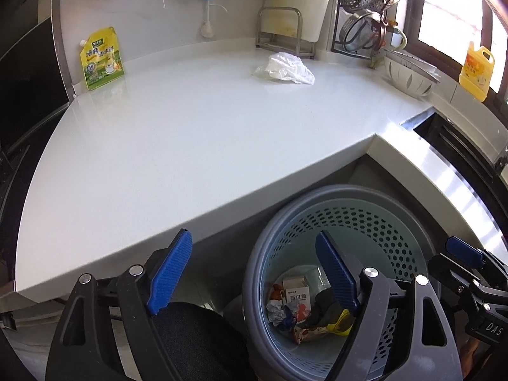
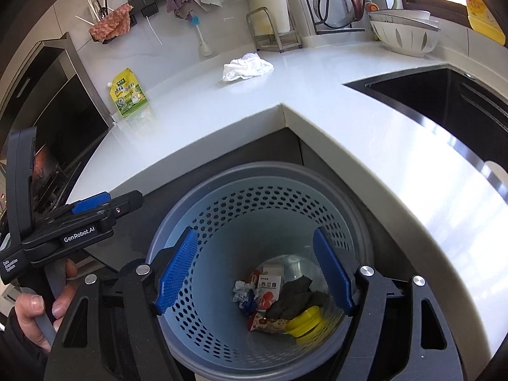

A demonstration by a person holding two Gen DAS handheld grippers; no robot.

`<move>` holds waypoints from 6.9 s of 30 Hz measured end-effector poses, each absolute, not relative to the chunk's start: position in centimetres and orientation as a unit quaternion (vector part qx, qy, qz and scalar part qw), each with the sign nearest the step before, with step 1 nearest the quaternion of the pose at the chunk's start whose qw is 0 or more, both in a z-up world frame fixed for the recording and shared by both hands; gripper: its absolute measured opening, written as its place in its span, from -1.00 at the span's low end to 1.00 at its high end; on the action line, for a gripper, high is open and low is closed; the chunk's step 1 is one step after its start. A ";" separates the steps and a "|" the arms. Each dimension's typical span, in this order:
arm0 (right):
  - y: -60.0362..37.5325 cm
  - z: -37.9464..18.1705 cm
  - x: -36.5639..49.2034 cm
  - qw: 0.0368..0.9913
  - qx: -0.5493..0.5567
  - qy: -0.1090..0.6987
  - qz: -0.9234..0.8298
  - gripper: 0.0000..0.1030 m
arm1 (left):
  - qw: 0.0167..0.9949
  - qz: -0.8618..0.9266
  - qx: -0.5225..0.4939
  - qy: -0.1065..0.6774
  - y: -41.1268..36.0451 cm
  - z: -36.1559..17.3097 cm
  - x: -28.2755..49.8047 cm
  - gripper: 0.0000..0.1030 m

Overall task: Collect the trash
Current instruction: 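Move both tools back to the white cloth and clear plastic bag, then close the right tool on the crumpled white cloth, then close the left tool on the clear plastic bag while the right tool holds the cloth, then carry the plastic bag and white cloth over the basket with both tools, then open both tools to drop the bag and cloth into the basket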

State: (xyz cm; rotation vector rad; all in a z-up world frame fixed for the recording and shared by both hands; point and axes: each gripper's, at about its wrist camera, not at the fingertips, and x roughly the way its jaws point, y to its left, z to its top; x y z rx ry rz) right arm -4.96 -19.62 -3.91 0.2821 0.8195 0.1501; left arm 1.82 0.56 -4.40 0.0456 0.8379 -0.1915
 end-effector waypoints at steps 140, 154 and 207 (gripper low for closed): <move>-28.3 0.3 14.7 0.909 0.170 0.375 0.070 -0.78 | 0.919 -0.106 0.082 0.371 -6.3 2.2 20.6 -0.86; -26.9 1.6 1.8 0.911 0.175 0.370 0.050 -0.78 | 0.920 -0.147 0.074 0.354 -6.2 3.1 9.2 -0.86; -19.9 -6.7 -7.5 0.893 0.153 0.413 0.093 -0.19 | 0.886 -0.131 0.051 0.441 -3.4 -6.8 -2.5 -0.33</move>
